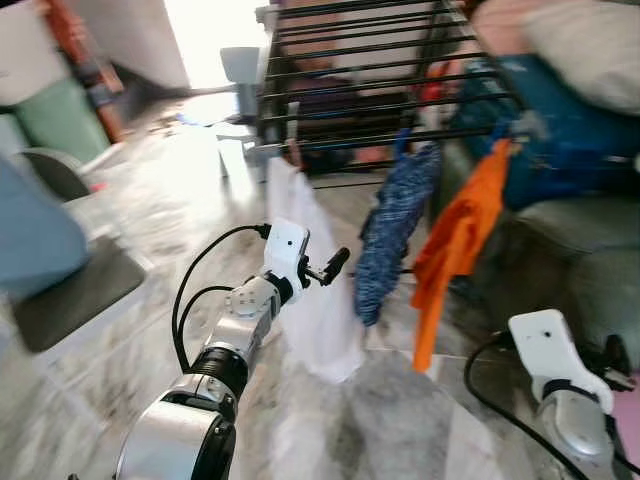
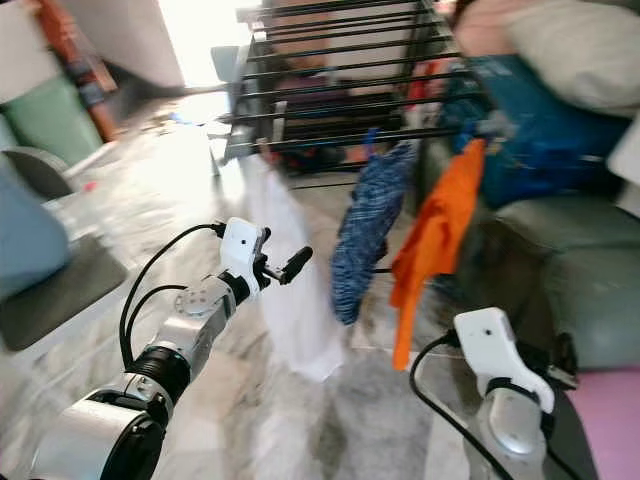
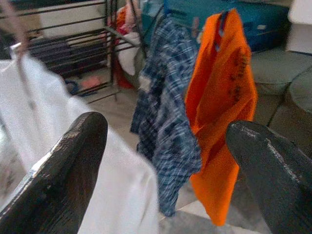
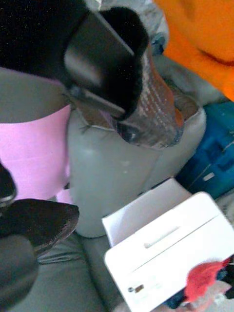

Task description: Hang hanger

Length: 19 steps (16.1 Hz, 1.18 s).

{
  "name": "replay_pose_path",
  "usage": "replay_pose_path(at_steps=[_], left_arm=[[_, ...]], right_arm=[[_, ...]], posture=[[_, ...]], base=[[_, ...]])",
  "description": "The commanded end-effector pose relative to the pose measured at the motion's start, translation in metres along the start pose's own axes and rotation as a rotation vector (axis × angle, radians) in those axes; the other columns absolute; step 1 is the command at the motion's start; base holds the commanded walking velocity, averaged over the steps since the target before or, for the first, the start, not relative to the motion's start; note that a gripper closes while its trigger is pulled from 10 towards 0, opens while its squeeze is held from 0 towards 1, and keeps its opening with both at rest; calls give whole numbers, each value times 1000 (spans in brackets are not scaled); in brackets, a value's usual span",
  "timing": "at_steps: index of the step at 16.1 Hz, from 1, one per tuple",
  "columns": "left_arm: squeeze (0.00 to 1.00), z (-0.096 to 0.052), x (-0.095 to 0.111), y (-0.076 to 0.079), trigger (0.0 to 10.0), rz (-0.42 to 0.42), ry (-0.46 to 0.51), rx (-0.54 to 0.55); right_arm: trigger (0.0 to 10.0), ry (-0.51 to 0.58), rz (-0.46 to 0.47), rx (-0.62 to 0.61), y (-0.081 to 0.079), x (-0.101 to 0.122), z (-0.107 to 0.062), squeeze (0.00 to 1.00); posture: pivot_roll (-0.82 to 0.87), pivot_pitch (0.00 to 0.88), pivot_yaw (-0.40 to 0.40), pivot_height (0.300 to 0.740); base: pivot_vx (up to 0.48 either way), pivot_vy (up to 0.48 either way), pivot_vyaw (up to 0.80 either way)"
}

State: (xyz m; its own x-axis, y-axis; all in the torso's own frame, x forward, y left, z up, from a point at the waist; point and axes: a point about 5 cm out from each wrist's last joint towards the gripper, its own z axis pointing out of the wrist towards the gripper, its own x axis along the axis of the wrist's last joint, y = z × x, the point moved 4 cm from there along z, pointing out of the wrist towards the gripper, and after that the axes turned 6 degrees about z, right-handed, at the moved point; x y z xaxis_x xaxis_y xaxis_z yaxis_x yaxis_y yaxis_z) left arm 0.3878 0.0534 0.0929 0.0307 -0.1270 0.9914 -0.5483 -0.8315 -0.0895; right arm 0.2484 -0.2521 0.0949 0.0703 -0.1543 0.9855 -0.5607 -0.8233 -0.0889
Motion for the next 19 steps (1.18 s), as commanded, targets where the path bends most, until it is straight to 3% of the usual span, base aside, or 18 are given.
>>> replay_pose_path(at_steps=[1, 8, 13, 16, 19], left_arm=[[0, -1, 2, -6, 10000, 6, 10, 9], [0, -5, -12, 6, 10000, -22, -12, -3], [0, -8, -18, -4, 10000, -5, -55, 37], [0, -29, -37, -19, 10000, 2, -115, 25], [0, -50, -43, -22, 10000, 90, -126, -53]], right_arm=[[10000, -10, -4, 32, -8, -3, -2, 0], [10000, -5, -29, 79, -14, -1, 2, 0], [10000, -3, -45, 147, -27, -3, -5, 0], [10000, -12, -84, 140, -16, -8, -13, 0], [10000, -48, -112, 148, -6, -18, -19, 0]], posture=[[-96, 0, 79, 740], [-101, 0, 52, 740], [-101, 0, 54, 740], [-67, 0, 28, 740], [-24, 0, 12, 740]], base=[[277, 0, -800], [355, 0, 0], [361, 0, 0], [305, 0, 271], [0, 0, 0]])
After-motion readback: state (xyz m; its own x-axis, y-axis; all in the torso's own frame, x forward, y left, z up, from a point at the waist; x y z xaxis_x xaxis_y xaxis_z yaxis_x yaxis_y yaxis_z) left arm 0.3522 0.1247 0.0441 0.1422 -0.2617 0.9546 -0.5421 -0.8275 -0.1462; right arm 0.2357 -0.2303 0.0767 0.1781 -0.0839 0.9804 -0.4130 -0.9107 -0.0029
